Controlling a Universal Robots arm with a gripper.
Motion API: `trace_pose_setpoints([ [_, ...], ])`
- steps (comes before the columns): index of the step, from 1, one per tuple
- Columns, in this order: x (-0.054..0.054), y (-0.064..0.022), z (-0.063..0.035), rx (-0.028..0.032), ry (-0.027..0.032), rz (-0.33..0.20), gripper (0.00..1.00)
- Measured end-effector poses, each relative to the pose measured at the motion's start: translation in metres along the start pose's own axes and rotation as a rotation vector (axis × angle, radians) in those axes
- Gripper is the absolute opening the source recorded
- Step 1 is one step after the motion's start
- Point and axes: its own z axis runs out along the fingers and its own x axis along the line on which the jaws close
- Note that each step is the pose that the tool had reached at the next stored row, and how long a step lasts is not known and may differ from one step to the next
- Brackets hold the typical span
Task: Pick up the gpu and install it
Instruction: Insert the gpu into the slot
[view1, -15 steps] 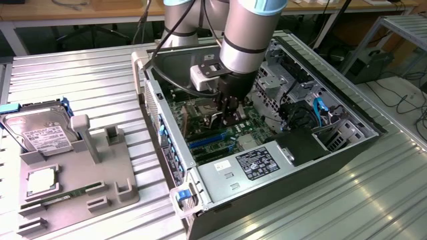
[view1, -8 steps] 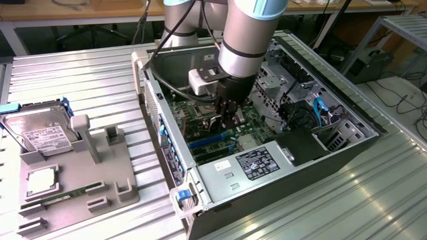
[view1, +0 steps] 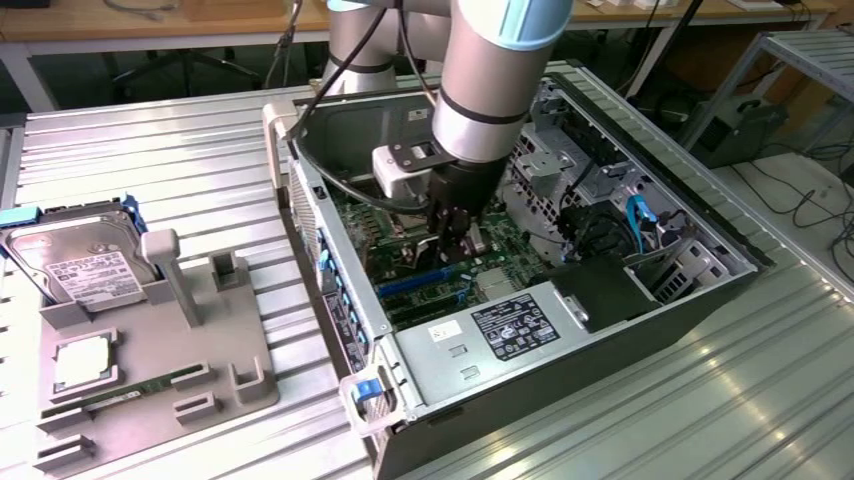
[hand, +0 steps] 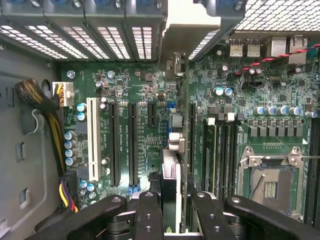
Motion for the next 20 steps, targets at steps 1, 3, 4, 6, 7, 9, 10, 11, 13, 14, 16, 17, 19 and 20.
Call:
trace_pose_setpoints([
  [1, 0.0, 0.001, 0.0008, 0.0, 0.0, 0.0, 0.27],
  [3, 0.0, 0.0029, 0.0021, -0.0002, 0.0001, 0.0, 0.27],
  [4, 0.0, 0.0041, 0.0029, -0.0001, 0.0001, 0.0, 0.27],
  [6, 0.0, 0.0055, 0.0041, 0.0, -0.0001, 0.0, 0.27],
  [7, 0.0, 0.006, 0.0048, 0.0, -0.0001, 0.0, 0.27],
  [9, 0.0, 0.007, 0.006, -0.0001, 0.0001, 0.0, 0.27],
  [10, 0.0, 0.0076, 0.0066, -0.0001, 0.0, 0.0, 0.27],
  [11, 0.0, 0.0088, 0.0128, -0.0001, 0.0, 0.0, 0.27],
  [13, 0.0, 0.0094, 0.0145, -0.0006, 0.0, 0.0, 0.27],
  [14, 0.0, 0.0097, 0.013, -0.0005, -0.0002, 0.0, 0.27],
  [16, 0.0, 0.0118, 0.0131, -0.0006, -0.0001, 0.0, 0.27],
  [17, 0.001, 0.0122, 0.0191, -0.0008, -0.0001, 0.0, 0.27],
  [19, 0.001, 0.0125, 0.0345, -0.0026, -0.0006, 0.0, 0.27],
  [20, 0.001, 0.0124, 0.0348, -0.0022, -0.0017, 0.0, 0.27],
])
